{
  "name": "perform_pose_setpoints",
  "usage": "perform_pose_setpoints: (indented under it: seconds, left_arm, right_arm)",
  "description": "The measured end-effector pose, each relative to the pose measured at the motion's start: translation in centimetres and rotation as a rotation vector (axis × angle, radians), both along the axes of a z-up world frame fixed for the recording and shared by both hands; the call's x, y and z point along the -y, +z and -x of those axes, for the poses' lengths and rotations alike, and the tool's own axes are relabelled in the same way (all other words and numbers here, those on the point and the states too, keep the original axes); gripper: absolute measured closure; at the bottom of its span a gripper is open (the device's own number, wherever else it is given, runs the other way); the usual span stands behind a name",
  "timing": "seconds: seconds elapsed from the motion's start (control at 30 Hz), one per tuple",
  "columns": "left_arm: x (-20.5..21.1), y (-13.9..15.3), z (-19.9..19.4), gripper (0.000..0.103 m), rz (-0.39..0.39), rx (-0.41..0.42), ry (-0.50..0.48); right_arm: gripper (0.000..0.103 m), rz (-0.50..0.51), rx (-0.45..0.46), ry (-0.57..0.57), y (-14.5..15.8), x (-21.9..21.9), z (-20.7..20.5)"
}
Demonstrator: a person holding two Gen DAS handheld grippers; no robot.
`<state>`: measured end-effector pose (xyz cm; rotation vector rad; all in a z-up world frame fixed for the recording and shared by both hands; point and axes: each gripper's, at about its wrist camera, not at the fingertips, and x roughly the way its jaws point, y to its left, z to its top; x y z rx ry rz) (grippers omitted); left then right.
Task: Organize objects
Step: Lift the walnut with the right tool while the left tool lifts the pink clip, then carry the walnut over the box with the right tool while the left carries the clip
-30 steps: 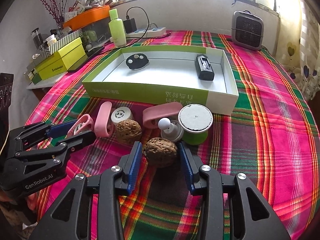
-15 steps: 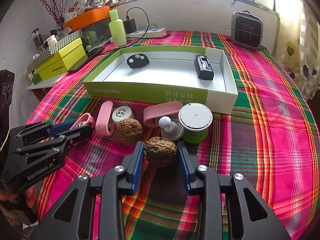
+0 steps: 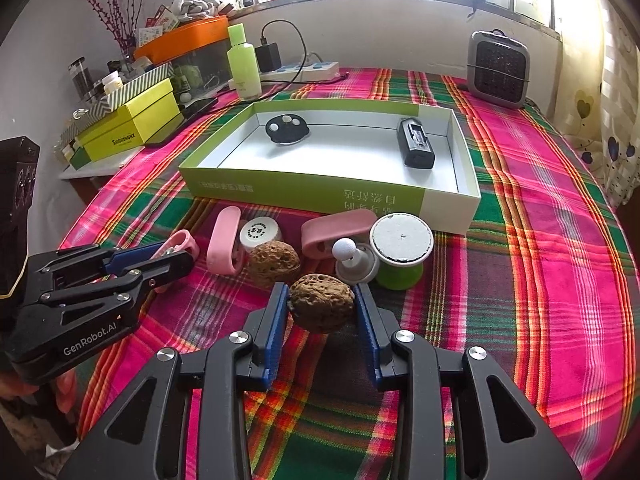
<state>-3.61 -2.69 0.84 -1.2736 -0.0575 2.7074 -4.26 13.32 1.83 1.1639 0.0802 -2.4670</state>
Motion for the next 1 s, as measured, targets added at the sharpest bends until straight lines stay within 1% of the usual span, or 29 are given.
perform_pose_setpoints:
  seconds: [0.27,0.47,0.6,1.0]
  left_arm:
    - [-0.1,1.0,-0.2,0.082,-0.001,-0.021,-0.006]
    - [-0.1,1.4,-0.2,0.081,-0.005,-0.021,-0.008]
    - [-0.1,2.0,-0.2,0.081,-0.018,-0.028,-0.014]
    - [0.2,3.3,1.0,0.081,-0.035,-0.044,-0.007]
  right_arm:
    - [0.068,0.009,-0.017,0.004,0.7,0.1,-0.2]
    - [0.069,0.013,-0.033,0.008,1.2,0.1,-0.3]
    - [0.069,0.021,-0.047,0.009,1.8,0.0,-0.3]
    - [0.068,0.025,-0.074,0.013,3.1,0.3,0.7]
